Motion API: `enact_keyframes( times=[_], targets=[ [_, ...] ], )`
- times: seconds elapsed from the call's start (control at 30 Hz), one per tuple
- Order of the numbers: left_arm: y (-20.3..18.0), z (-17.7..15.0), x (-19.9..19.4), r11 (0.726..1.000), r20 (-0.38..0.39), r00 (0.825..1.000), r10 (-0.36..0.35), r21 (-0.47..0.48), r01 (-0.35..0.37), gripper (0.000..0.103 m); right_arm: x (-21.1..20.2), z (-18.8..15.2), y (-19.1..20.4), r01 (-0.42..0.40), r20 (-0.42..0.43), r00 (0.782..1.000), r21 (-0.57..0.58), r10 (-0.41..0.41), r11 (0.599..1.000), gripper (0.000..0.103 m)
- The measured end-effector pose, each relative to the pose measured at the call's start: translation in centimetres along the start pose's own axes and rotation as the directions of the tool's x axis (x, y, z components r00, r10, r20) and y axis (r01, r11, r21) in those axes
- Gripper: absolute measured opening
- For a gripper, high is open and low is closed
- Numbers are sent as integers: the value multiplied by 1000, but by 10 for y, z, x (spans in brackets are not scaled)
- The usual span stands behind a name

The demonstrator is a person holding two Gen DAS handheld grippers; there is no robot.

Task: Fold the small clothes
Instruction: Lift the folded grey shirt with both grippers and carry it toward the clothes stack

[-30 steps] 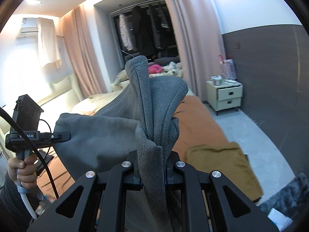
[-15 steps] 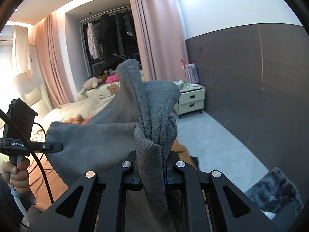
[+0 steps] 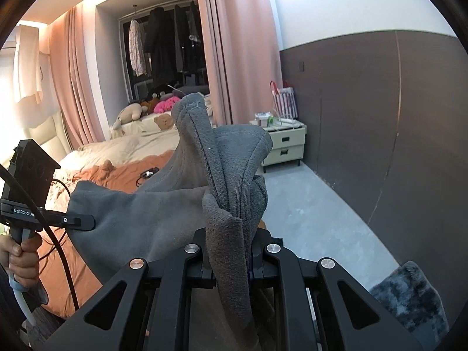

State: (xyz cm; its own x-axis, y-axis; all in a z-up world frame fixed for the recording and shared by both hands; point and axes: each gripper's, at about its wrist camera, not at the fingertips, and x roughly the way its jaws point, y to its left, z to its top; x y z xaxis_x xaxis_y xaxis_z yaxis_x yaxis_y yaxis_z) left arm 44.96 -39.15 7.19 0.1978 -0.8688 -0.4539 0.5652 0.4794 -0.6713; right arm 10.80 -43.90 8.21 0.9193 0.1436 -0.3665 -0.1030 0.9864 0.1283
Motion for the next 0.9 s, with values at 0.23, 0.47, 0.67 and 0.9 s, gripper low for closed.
enact_keyframes(
  times=[0.23, 0.47, 0.67, 0.9],
  targets=[
    [53, 19, 19, 997, -11, 999, 32, -64, -33, 6, 54, 9, 41, -11, -67, 998, 6, 12, 1000, 10],
    [100, 38, 38, 994, -42, 998, 53, -92, -57, 6, 94, 23, 76, -16, -120, 993, 15, 18, 1000, 10],
    [141, 52, 59, 989, -69, 995, 76, -120, -84, 6, 119, 29, 80, -3, -179, 984, 21, 7, 1000, 10],
    [189, 56, 81, 977, -97, 992, 86, -187, -103, 6, 142, 36, 58, -4, -235, 972, 28, 11, 1000, 10]
  ],
)
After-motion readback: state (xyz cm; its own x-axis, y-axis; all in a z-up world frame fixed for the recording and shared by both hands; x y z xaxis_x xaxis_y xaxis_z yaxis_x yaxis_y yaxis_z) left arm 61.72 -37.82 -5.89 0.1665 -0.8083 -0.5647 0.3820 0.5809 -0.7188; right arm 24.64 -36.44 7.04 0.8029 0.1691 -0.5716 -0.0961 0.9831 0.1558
